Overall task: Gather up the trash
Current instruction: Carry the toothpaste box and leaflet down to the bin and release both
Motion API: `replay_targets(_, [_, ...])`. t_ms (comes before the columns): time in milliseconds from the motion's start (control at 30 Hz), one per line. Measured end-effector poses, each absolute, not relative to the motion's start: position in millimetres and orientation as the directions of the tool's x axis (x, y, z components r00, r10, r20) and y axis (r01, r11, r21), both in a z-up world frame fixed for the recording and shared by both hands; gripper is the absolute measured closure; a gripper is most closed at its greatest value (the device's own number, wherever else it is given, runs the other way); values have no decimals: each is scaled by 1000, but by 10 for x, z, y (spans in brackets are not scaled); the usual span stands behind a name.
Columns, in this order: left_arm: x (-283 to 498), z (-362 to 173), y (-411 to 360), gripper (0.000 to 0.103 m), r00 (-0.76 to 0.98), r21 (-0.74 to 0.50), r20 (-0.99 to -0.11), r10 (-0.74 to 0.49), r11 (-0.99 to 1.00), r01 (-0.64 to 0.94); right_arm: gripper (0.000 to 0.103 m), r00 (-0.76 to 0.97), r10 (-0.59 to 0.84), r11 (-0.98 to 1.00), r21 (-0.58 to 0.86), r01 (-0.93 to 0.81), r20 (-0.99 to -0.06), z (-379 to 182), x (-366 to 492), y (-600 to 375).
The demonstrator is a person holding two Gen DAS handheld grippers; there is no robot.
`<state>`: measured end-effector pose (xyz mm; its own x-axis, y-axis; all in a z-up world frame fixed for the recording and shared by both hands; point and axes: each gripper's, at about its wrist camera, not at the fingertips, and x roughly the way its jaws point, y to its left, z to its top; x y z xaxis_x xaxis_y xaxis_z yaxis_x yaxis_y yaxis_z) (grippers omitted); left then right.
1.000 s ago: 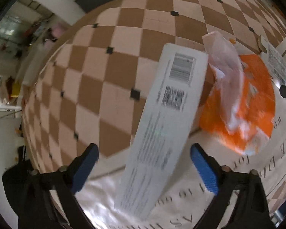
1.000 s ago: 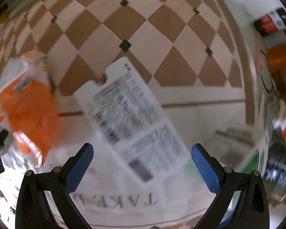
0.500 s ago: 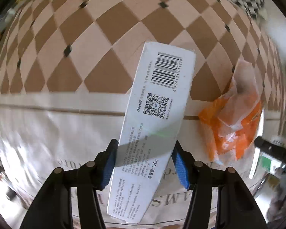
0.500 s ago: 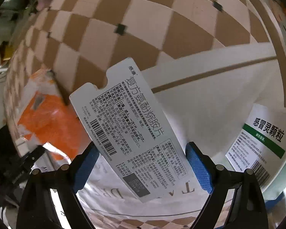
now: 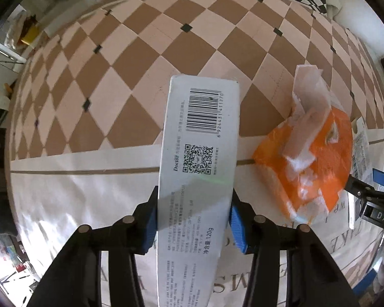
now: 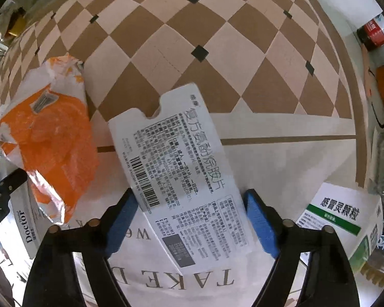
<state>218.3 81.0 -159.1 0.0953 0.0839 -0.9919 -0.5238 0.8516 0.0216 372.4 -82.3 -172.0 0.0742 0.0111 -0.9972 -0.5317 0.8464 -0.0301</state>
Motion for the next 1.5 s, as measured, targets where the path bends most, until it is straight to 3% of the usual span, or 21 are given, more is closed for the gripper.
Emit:
replay_targets(233, [1658, -1190, 593, 59, 156, 17, -980, 125, 830, -558, 19, 123, 52, 889, -10, -458, -991, -1526, 3268, -970])
replay_targets(600, [377, -541, 278, 59, 348, -49, -920, 182, 826, -562, 19, 244, 202, 906, 86, -414, -948, -657, 2023, -1295])
replay_targets(867, [-945, -549, -7, 59, 421, -103, -896, 142, 856, -507, 19, 259, 273, 918, 170, -358, -927, -541, 417, -1726])
replay_targets(1067, [-1664, -900, -209, 59, 380, -192, -925, 27, 829, -525, 19, 127, 297, 916, 245, -318, -946, -1041, -709, -2231])
replay_targets(1267, [-2305, -1764, -451, 59, 243, -240, -963, -114, 773, -587, 19, -35, 258, 933, 258, -253, -966, -2016, -1359, -2683])
replay_targets(1500, [-2250, -3741, -675, 59, 83, -267, -956, -280, 725, -635, 19, -176, 181, 950, 218, -225, -968, -3789, -1458, -2836])
